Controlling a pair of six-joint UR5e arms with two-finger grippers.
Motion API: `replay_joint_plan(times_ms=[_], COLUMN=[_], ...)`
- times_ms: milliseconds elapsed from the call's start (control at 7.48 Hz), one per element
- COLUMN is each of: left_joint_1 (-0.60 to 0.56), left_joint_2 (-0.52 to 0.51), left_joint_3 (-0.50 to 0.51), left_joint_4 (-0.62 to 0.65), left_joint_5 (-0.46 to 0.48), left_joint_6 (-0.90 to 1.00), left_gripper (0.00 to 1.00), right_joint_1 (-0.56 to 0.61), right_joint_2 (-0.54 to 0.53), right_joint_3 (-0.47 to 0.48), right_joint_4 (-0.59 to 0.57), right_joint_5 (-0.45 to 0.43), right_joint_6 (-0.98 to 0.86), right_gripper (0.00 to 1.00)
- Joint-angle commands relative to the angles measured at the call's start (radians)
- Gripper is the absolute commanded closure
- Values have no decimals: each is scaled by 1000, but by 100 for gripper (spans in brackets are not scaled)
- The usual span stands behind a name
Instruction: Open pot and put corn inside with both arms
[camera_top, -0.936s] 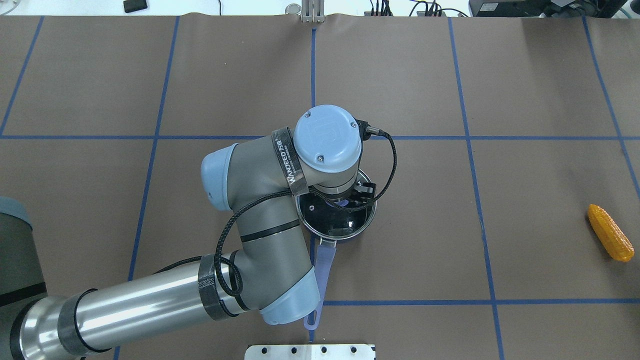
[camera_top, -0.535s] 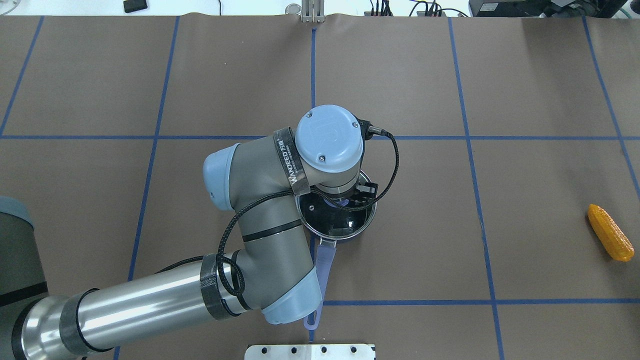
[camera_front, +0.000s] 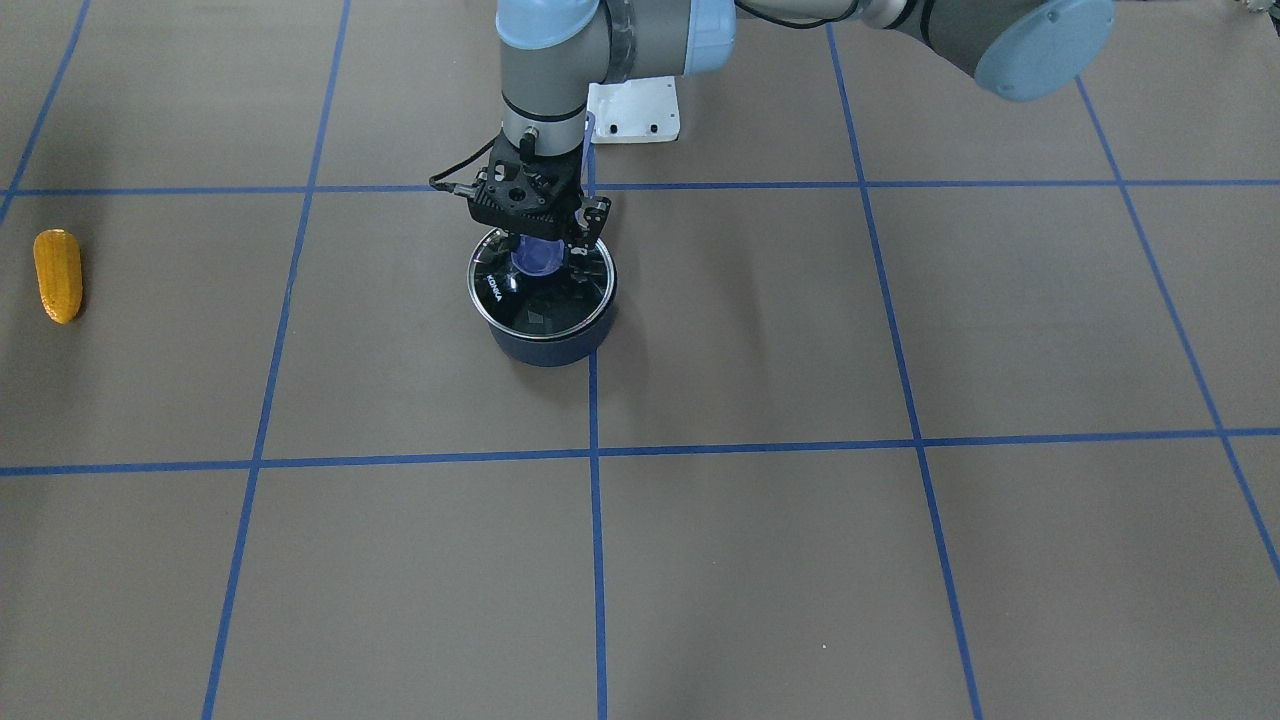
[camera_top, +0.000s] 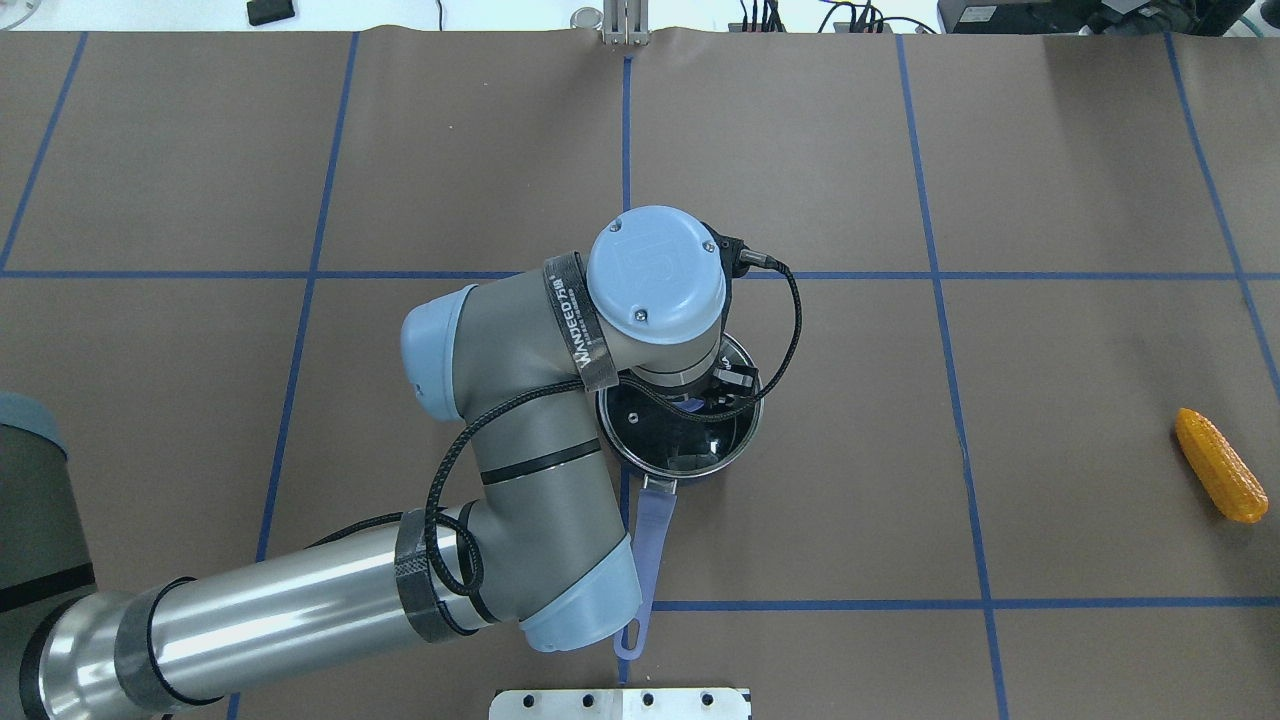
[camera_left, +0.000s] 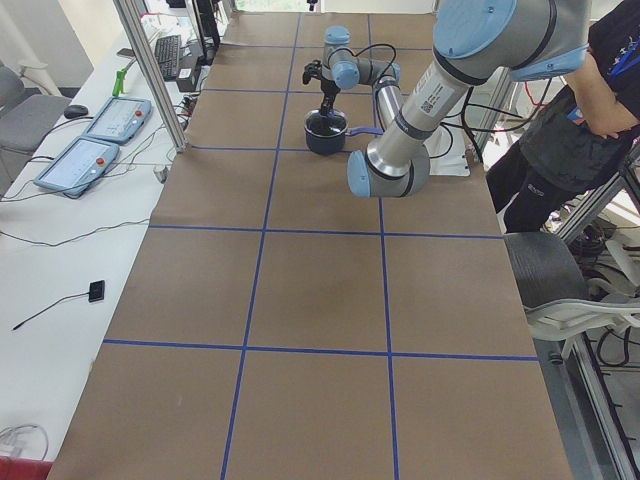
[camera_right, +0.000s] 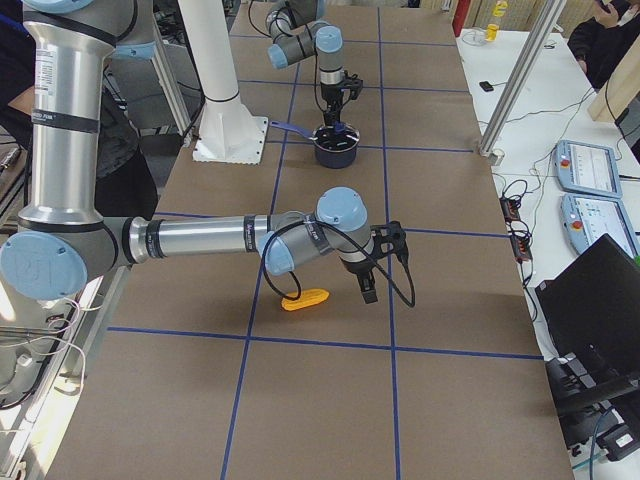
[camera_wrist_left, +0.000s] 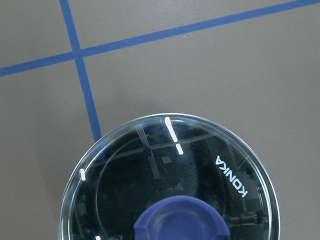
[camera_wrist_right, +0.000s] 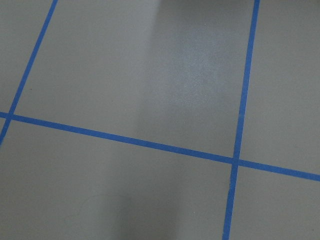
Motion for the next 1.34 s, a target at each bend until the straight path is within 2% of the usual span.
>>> replay_joint_plan(times_ms=[0,268,535,803,936,1204], left_joint_1=[-23,-84,-222,-349,-415,-537], left_joint_2=[10,133,308,491,584,844], left_joint_3=[-63,-187,-303,-364,-381,-382], left_joint_4=[12,18,20,0,-11,-207], left_joint_5=[-3,-23,-154,-202,-260,-388], left_joint_6=[19,139,344,640,762,986], left_gripper=[93,95,95,96,96,96], right_joint_1=[0,0,0,0,-2,-2], right_joint_2=[1,3,3,3,3,3], right_joint_3=[-1,-1,-1,-1,-1,-3], right_joint_4=[0,-2,-2,0,0,0], right_joint_5=[0,0,0,0,0,-2], right_joint_6=[0,0,2,2,2,0], right_gripper=[0,0,0,0,0,0])
